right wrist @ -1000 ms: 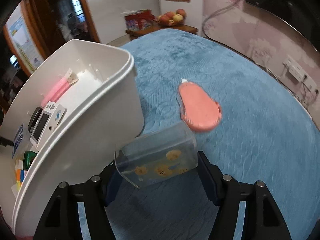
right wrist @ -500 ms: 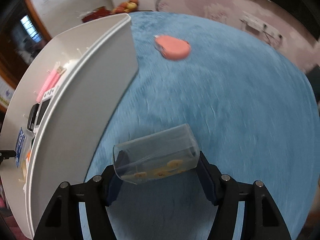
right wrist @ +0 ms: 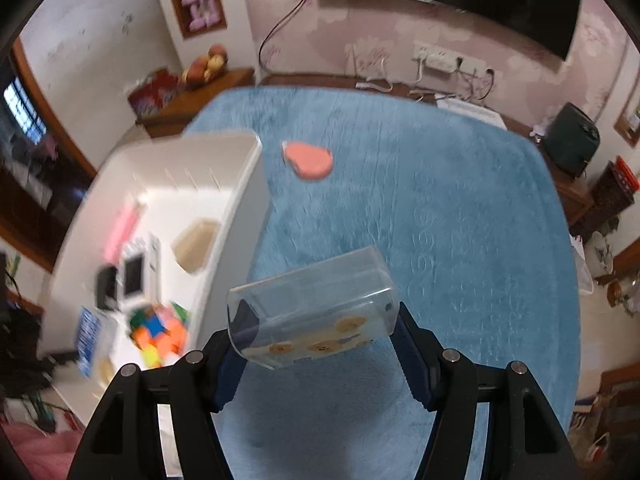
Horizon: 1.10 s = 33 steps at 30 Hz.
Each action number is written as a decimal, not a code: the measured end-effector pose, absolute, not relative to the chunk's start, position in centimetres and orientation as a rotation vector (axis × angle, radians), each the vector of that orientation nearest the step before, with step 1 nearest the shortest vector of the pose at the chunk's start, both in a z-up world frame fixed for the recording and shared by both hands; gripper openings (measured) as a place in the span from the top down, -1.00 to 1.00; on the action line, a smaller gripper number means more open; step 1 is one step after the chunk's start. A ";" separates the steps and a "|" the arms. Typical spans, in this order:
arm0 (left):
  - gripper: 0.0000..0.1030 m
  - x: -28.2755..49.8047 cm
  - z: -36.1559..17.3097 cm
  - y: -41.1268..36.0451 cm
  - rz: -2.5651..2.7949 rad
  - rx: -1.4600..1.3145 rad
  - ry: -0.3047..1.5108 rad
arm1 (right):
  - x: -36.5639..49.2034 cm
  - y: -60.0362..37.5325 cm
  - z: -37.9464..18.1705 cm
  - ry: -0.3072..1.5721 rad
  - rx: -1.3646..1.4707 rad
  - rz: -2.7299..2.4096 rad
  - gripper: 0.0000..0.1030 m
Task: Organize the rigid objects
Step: 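Carry the clear box into the tray and open the right gripper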
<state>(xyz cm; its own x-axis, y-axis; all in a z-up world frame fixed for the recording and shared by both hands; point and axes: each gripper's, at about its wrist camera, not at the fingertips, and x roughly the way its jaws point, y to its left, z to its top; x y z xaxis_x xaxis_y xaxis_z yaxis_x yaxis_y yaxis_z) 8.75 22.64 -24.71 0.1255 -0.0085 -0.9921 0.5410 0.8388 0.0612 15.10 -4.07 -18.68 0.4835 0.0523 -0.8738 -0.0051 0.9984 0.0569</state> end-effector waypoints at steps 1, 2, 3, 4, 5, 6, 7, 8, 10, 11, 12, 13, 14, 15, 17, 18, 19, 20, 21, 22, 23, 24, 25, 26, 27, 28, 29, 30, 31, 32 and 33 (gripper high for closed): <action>0.31 8.7 -24.7 22.6 -0.427 0.476 1.395 | 15.1 -3.6 -17.9 1.056 0.059 0.034 -0.30; 0.31 8.6 -24.7 22.5 -0.432 0.479 1.393 | 14.9 -3.2 -17.3 1.048 0.062 0.035 -0.30; 0.31 8.6 -24.6 22.5 -0.435 0.475 1.395 | 14.9 -2.7 -16.8 1.038 0.063 0.038 -0.30; 0.31 8.6 -24.6 22.6 -0.444 0.474 1.395 | 14.9 -2.3 -16.4 1.028 0.064 0.044 -0.30; 0.31 8.6 -24.5 22.6 -0.453 0.478 1.394 | 14.9 -1.7 -16.0 1.021 0.065 0.052 -0.30; 0.31 8.6 -24.5 22.6 -0.461 0.480 1.392 | 14.9 -1.0 -15.6 1.014 0.069 0.065 -0.31; 0.31 8.6 -24.5 22.7 -0.468 0.482 1.392 | 14.9 -0.4 -15.4 1.011 0.072 0.077 -0.31; 0.31 8.7 -24.5 22.7 -0.473 0.483 1.393 | 14.8 0.3 -15.1 1.008 0.074 0.095 -0.31; 0.31 8.7 -24.5 22.7 -0.486 0.489 1.394 | 14.8 1.7 -14.7 1.000 0.067 0.125 -0.31; 0.31 8.9 -24.5 22.8 -0.490 0.491 1.395 | 14.9 2.2 -14.5 0.999 0.062 0.136 -0.31; 0.31 8.9 -24.5 22.8 -0.496 0.494 1.395 | 14.9 2.9 -14.4 0.997 0.058 0.150 -0.31; 0.31 9.0 -24.5 22.8 -0.501 0.496 1.396 | 15.0 3.6 -14.3 0.993 0.053 0.168 -0.31; 0.31 9.0 -24.5 22.9 -0.506 0.498 1.397 | 15.0 4.3 -14.2 0.989 0.046 0.188 -0.31; 0.31 9.1 -24.5 22.9 -0.511 0.500 1.397 | 15.0 5.0 -14.2 0.985 0.036 0.208 -0.31; 0.32 9.2 -24.4 23.0 -0.520 0.504 1.399 | 15.0 6.3 -14.1 0.982 0.013 0.239 -0.31; 0.31 9.3 -24.5 23.0 -0.524 0.505 1.402 | 15.0 6.8 -14.0 0.983 0.002 0.250 -0.31; 0.31 9.4 -24.5 23.0 -0.528 0.506 1.405 | 15.0 7.2 -14.1 0.984 -0.008 0.259 -0.31; 0.31 9.4 -24.5 23.0 -0.530 0.507 1.406 | 15.1 7.6 -14.2 0.987 -0.015 0.267 -0.31; 0.31 9.5 -24.5 23.0 -0.533 0.508 1.408 | 15.2 7.9 -14.3 0.993 -0.019 0.272 -0.32; 0.31 9.6 -24.6 23.1 -0.534 0.507 1.409 | 15.4 8.2 -14.5 1.006 -0.024 0.278 -0.32; 0.31 9.6 -24.6 23.1 -0.536 0.506 1.410 | 15.5 8.4 -14.7 1.016 -0.028 0.282 -0.32; 0.32 9.7 -24.6 23.1 -0.537 0.505 1.412 | 15.6 8.6 -14.8 1.024 -0.031 0.286 -0.39; 0.32 9.8 -24.6 23.1 -0.539 0.503 1.415 | 15.8 8.7 -14.9 1.029 -0.034 0.287 -0.50; 0.32 9.7 -24.7 23.2 -0.540 0.502 1.417 | 15.8 8.8 -14.9 1.028 -0.033 0.286 -0.53; 0.31 9.8 -24.7 23.2 -0.541 0.501 1.420 | 15.9 8.9 -14.8 1.026 -0.032 0.286 -0.55; 0.32 9.9 -24.8 23.2 -0.542 0.500 1.423 | 16.0 8.9 -14.8 1.027 -0.028 0.289 -0.55; 0.32 10.0 -24.8 23.2 -0.542 0.498 1.426 | 16.1 8.8 -14.8 1.028 -0.025 0.290 -0.55; 0.32 10.0 -24.9 23.2 -0.541 0.498 1.428 | 16.2 8.7 -14.7 1.028 -0.022 0.289 -0.55; 0.32 10.0 -24.9 23.2 -0.540 0.497 1.429 | 16.4 8.5 -14.6 1.028 -0.019 0.286 -0.55; 0.32 10.0 -24.9 23.2 -0.538 0.494 1.432 | 16.5 8.3 -14.5 1.027 -0.017 0.284 -0.55; 0.32 10.0 -25.0 23.2 -0.537 0.491 1.436 | 16.7 8.1 -14.5 1.026 -0.014 0.282 -0.55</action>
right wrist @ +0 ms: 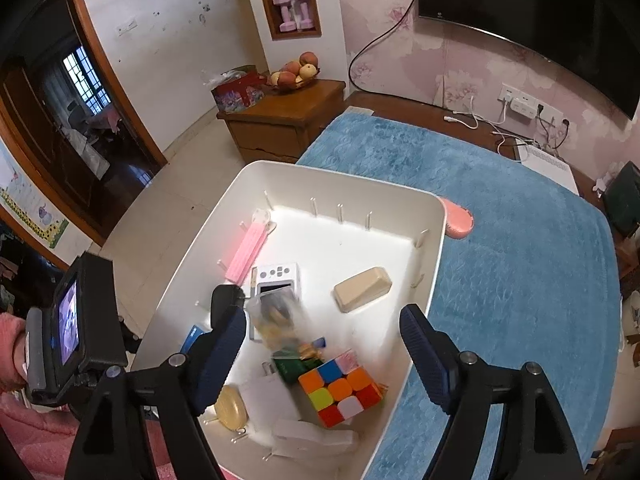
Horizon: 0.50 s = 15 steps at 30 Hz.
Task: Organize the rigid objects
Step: 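Carry the clear box into the tray and open the right gripper, then move the right gripper to the pink oval case and grasp it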
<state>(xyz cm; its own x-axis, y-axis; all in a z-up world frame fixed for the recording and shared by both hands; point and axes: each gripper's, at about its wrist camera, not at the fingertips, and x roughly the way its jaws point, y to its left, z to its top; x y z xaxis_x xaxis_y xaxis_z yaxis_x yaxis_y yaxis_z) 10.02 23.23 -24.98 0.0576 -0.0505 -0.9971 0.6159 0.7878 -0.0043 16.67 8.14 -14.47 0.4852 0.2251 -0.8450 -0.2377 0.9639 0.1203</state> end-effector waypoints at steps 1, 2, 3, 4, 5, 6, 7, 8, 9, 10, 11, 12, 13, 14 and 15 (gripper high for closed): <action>0.32 10.1 -25.0 23.2 -0.533 0.487 1.442 | 16.9 7.8 -14.4 1.024 -0.009 0.278 -0.55; 0.32 10.1 -25.1 23.2 -0.531 0.486 1.444 | 17.2 7.4 -14.3 1.021 -0.004 0.271 -0.55; 0.32 10.2 -25.1 23.2 -0.529 0.484 1.446 | 17.6 7.0 -14.2 1.014 0.002 0.263 -0.55; 0.32 10.3 -25.1 23.2 -0.527 0.483 1.451 | 18.0 6.7 -14.2 1.009 0.007 0.257 -0.55; 0.32 10.3 -25.2 23.2 -0.525 0.482 1.454 | 18.4 6.1 -14.1 0.999 0.016 0.247 -0.55; 0.32 10.4 -25.2 23.2 -0.522 0.478 1.460 | 18.8 5.6 -13.9 0.990 0.026 0.238 -0.55; 0.32 10.5 -25.3 23.1 -0.519 0.473 1.465 | 19.3 4.8 -13.8 0.977 0.040 0.224 -0.55; 0.32 10.6 -25.4 23.1 -0.516 0.469 1.470 | 19.8 4.3 -13.7 0.968 0.052 0.212 -0.55; 0.32 10.7 -25.4 23.1 -0.512 0.464 1.477 | 20.3 3.7 -13.7 0.960 0.065 0.198 -0.56; 0.32 10.8 -25.5 23.0 -0.507 0.458 1.483 | 20.8 3.0 -13.7 0.953 0.082 0.180 -0.57; 0.32 11.0 -25.5 23.0 -0.504 0.454 1.487 | 21.5 2.2 -13.8 0.945 0.103 0.160 -0.57; 0.32 11.1 -25.6 23.0 -0.498 0.448 1.495 | 22.2 1.4 -13.9 0.941 0.127 0.141 -0.57; 0.32 11.2 -25.6 22.9 -0.494 0.444 1.500 | 22.8 0.9 -14.1 0.939 0.144 0.127 -0.57; 0.32 11.3 -25.7 22.9 -0.490 0.439 1.505 | 23.5 0.1 -14.4 0.939 0.168 0.104 -0.57; 0.32 11.4 -25.8 22.8 -0.487 0.435 1.510 | 24.3 -0.6 -14.6 0.938 0.193 0.081 -0.57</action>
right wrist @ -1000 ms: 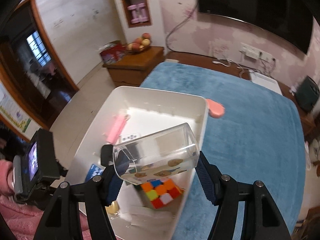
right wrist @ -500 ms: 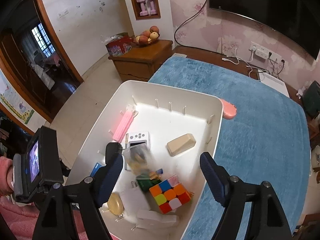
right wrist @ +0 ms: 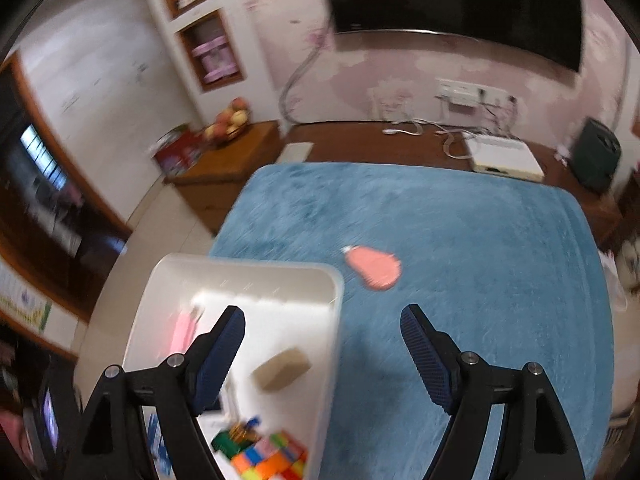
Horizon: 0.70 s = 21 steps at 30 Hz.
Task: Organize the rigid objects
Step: 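Move the right gripper to the pink oval case and grasp it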
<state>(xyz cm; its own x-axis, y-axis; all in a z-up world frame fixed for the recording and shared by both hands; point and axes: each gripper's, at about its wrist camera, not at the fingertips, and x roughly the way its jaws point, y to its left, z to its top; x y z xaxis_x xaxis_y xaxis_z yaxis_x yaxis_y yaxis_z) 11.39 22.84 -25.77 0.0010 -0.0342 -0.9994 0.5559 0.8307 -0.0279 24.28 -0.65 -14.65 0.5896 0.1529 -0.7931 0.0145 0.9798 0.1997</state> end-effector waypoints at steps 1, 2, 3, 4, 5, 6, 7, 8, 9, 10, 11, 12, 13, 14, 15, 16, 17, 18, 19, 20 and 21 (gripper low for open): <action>0.32 11.6 -25.8 22.8 -0.480 0.428 1.517 | 24.8 -1.2 -14.9 0.938 0.214 0.066 -0.57; 0.32 11.7 -25.9 22.8 -0.475 0.424 1.521 | 25.6 -2.0 -15.2 0.939 0.246 0.046 -0.57; 0.32 11.8 -25.9 22.8 -0.468 0.416 1.529 | 26.2 -2.5 -15.5 0.940 0.270 0.032 -0.58; 0.32 11.9 -26.0 22.8 -0.462 0.410 1.534 | 26.9 -3.0 -15.8 0.941 0.289 0.014 -0.59; 0.32 12.1 -26.0 22.8 -0.459 0.406 1.538 | 27.5 -3.3 -16.0 0.944 0.293 -0.001 -0.60; 0.32 12.3 -26.1 22.7 -0.453 0.402 1.546 | 28.3 -3.5 -16.4 0.954 0.290 -0.021 -0.60; 0.32 12.5 -26.2 22.7 -0.450 0.396 1.553 | 28.9 -3.6 -16.7 0.966 0.287 -0.033 -0.60; 0.32 12.7 -26.3 22.7 -0.446 0.391 1.558 | 29.6 -3.6 -17.0 0.979 0.293 -0.043 -0.60; 0.32 12.9 -26.5 22.7 -0.443 0.383 1.566 | 30.5 -3.8 -17.4 0.991 0.315 -0.050 -0.60; 0.32 13.1 -26.6 22.7 -0.440 0.376 1.575 | 31.0 -4.0 -17.6 0.999 0.336 -0.054 -0.60; 0.32 13.4 -26.7 22.7 -0.439 0.372 1.583 | 31.7 -4.1 -17.9 1.007 0.363 -0.059 -0.60; 0.32 13.6 -26.9 22.6 -0.440 0.369 1.593 | 32.4 -4.2 -18.2 1.016 0.388 -0.064 -0.60; 0.32 13.8 -27.0 22.6 -0.440 0.367 1.599 | 33.0 -4.2 -18.5 1.026 0.403 -0.070 -0.60; 0.32 14.1 -27.1 22.6 -0.440 0.364 1.608 | 33.7 -4.3 -18.8 1.042 0.418 -0.079 -0.60; 0.32 14.4 -27.2 22.5 -0.438 0.361 1.616 | 34.3 -4.3 -19.1 1.053 0.435 -0.086 -0.60; 0.32 14.7 -27.4 22.6 -0.437 0.358 1.619 | 34.7 -4.3 -19.3 1.059 0.447 -0.093 -0.60; 0.32 15.0 -27.5 22.6 -0.434 0.354 1.624 | 35.2 -4.3 -19.4 1.066 0.462 -0.101 -0.60; 0.32 15.2 -27.6 22.5 -0.431 0.348 1.629 | 35.7 -4.3 -19.6 1.072 0.477 -0.109 -0.60; 0.32 15.3 -27.7 22.5 -0.428 0.342 1.632 | 36.1 -4.2 -19.6 1.079 0.486 -0.119 -0.60; 0.32 15.4 -27.8 22.5 -0.426 0.333 1.637 | 36.6 -4.2 -19.7 1.085 0.493 -0.129 -0.60; 0.32 15.6 -27.8 22.6 -0.425 0.328 1.640 | 37.1 -4.1 -19.8 1.092 0.497 -0.142 -0.60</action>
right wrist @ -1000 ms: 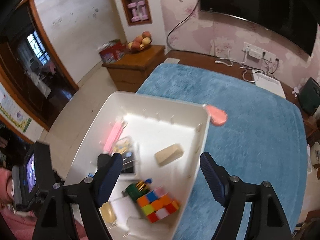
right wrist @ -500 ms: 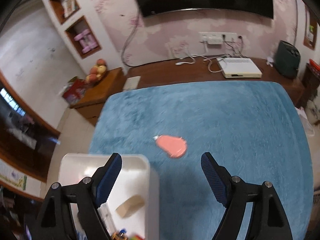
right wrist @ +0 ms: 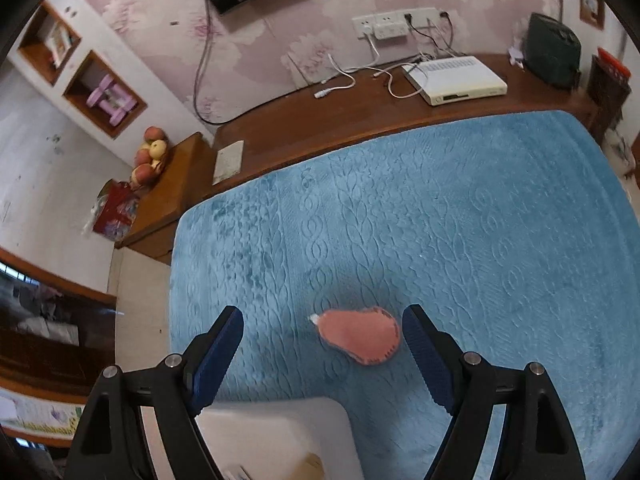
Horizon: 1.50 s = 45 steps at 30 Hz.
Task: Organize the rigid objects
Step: 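Move the right gripper to the pink oval case and grasp it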
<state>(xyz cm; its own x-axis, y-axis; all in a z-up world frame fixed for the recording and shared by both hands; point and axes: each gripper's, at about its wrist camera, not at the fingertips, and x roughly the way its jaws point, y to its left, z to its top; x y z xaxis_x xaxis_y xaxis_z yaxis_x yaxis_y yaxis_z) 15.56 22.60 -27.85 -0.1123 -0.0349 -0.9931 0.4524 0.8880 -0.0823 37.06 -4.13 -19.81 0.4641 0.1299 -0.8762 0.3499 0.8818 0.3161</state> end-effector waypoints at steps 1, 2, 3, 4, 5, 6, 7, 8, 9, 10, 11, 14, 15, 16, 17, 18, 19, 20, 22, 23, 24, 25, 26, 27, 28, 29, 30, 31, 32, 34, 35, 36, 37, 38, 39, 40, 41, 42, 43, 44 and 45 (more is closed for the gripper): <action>0.32 15.6 -27.9 22.7 -0.425 0.328 1.642 | 37.4 -4.0 -19.9 1.100 0.494 -0.154 -0.60; 0.32 15.9 -27.9 22.8 -0.425 0.328 1.645 | 37.8 -3.9 -20.0 1.111 0.488 -0.167 -0.60; 0.32 16.1 -28.0 22.7 -0.421 0.328 1.650 | 38.2 -3.6 -20.1 1.126 0.475 -0.179 -0.60; 0.32 16.1 -28.0 22.7 -0.417 0.326 1.653 | 38.6 -3.4 -20.4 1.147 0.457 -0.193 -0.60; 0.31 15.9 -28.0 22.6 -0.413 0.323 1.655 | 38.9 -3.1 -20.6 1.164 0.446 -0.204 -0.60; 0.32 16.1 -28.0 22.6 -0.410 0.315 1.659 | 39.1 -2.8 -21.0 1.186 0.435 -0.219 -0.60; 0.32 15.8 -28.0 22.6 -0.407 0.311 1.660 | 39.3 -2.7 -21.4 1.198 0.432 -0.227 -0.60; 0.32 15.9 -28.2 22.4 -0.404 0.305 1.662 | 39.4 -2.6 -21.8 1.211 0.432 -0.232 -0.60; 0.32 16.0 -28.2 22.4 -0.400 0.300 1.664 | 39.5 -2.5 -22.3 1.225 0.434 -0.236 -0.60; 0.32 16.1 -28.2 22.4 -0.397 0.296 1.667 | 39.6 -2.4 -22.8 1.243 0.438 -0.240 -0.60; 0.32 16.0 -28.2 22.5 -0.395 0.294 1.668 | 39.8 -2.4 -23.2 1.257 0.443 -0.241 -0.60; 0.32 16.1 -28.3 22.5 -0.390 0.284 1.671 | 40.0 -2.5 -24.5 1.294 0.458 -0.255 -0.60; 0.32 16.2 -28.3 22.6 -0.389 0.281 1.673 | 40.0 -2.6 -25.0 1.305 0.463 -0.262 -0.60; 0.32 16.3 -28.3 22.7 -0.387 0.276 1.675 | 40.0 -2.7 -25.3 1.315 0.467 -0.266 -0.60; 0.32 16.1 -28.1 22.8 -0.385 0.273 1.676 | 40.1 -2.8 -25.7 1.327 0.474 -0.268 -0.60; 0.31 16.2 -28.2 22.9 -0.383 0.269 1.679 | 40.1 -2.8 -26.1 1.336 0.480 -0.268 -0.60; 0.31 16.3 -28.2 22.9 -0.382 0.266 1.681 | 40.1 -2.9 -26.6 1.345 0.486 -0.270 -0.60; 0.31 16.3 -28.3 23.0 -0.382 0.264 1.682 | 40.1 -3.0 -27.0 1.355 0.488 -0.272 -0.60; 0.31 16.4 -28.3 23.0 -0.381 0.259 1.687 | 40.3 -3.0 -27.4 1.368 0.466 -0.291 -0.60; 0.31 16.5 -28.3 23.1 -0.381 0.257 1.688 | 40.4 -3.0 -27.5 1.371 0.451 -0.299 -0.60; 0.31 16.5 -28.3 23.2 -0.380 0.253 1.690 | 40.5 -2.9 -27.6 1.378 0.444 -0.299 -0.60; 0.31 16.6 -28.4 23.2 -0.378 0.249 1.692 | 40.6 -2.9 -27.9 1.395 0.439 -0.291 -0.60; 0.31 16.6 -28.4 23.2 -0.375 0.245 1.694 | 40.7 -2.8 -28.2 1.413 0.433 -0.293 -0.60; 0.31 16.7 -28.5 23.3 -0.373 0.242 1.695 | 40.8 -2.9 -28.4 1.431 0.419 -0.306 -0.60; 0.31 16.7 -28.5 23.3 -0.372 0.239 1.696 | 40.8 -2.9 -28.4 1.431 0.411 -0.315 -0.60; 0.31 16.8 -28.5 23.3 -0.371 0.237 1.696 | 40.8 -3.0 -28.5 1.430 0.403 -0.322 -0.60; 0.31 16.8 -28.6 23.4 -0.369 0.234 1.697 | 40.7 -3.1 -28.6 1.432 0.412 -0.316 -0.60; 0.31 16.8 -28.6 23.4 -0.368 0.232 1.698 | 40.7 -3.3 -28.7 1.434 0.422 -0.309 -0.60; 0.31 16.9 -28.6 23.5 -0.367 0.231 1.699 | 40.6 -3.4 -28.8 1.436 0.427 -0.304 -0.60; 0.30 16.9 -28.6 23.6 -0.363 0.226 1.699 | 40.6 -3.5 -29.1 1.444 0.434 -0.289 -0.60; 0.30 16.9 -28.6 23.6 -0.362 0.225 1.699 | 40.7 -3.6 -29.2 1.447 0.431 -0.284 -0.60; 0.30 16.9 -28.6 23.6 -0.360 0.224 1.700 | 40.8 -3.6 -29.2 1.452 0.425 -0.278 -0.60; 0.30 16.9 -28.6 23.5 -0.359 0.223 1.700 | 40.9 -3.7 -29.2 1.454 0.415 -0.272 -0.60; 0.30 17.0 -28.6 23.5 -0.357 0.224 1.700 | 41.0 -3.7 -29.4 1.456 0.412 -0.268 -0.60; 0.30 17.0 -28.6 23.5 -0.357 0.226 1.700 | 41.1 -3.7 -29.5 1.458 0.410 -0.263 -0.60; 0.30 17.0 -28.6 23.5 -0.357 0.228 1.700 | 41.0 -3.8 -29.5 1.458 0.411 -0.258 -0.60; 0.30 17.0 -28.6 23.5 -0.356 0.228 1.700 | 41.0 -3.9 -29.5 1.459 0.417 -0.250 -0.59; 0.30 17.0 -28.6 23.5 -0.355 0.227 1.700 | 41.2 -4.1 -29.7 1.460 0.421 -0.244 -0.57; 0.30 17.1 -28.5 23.4 -0.354 0.226 1.700 | 41.1 -4.2 -29.6 1.455 0.420 -0.237 -0.52; 0.30 17.1 -28.6 23.4 -0.353 0.225 1.699 | 41.4 -4.2 -29.5 1.449 0.421 -0.233 -0.49; 0.30 17.1 -28.6 23.4 -0.353 0.225 1.699 | 41.4 -4.3 -29.4 1.442 0.421 -0.226 -0.41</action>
<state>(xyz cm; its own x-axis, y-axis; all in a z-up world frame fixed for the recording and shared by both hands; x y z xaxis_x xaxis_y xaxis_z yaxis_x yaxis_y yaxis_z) 17.10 23.44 -28.57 -0.1581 -0.0514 -0.9861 0.3458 0.9325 -0.1041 41.37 -4.29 -29.38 0.1243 0.1007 -0.9871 0.3978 0.9064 0.1426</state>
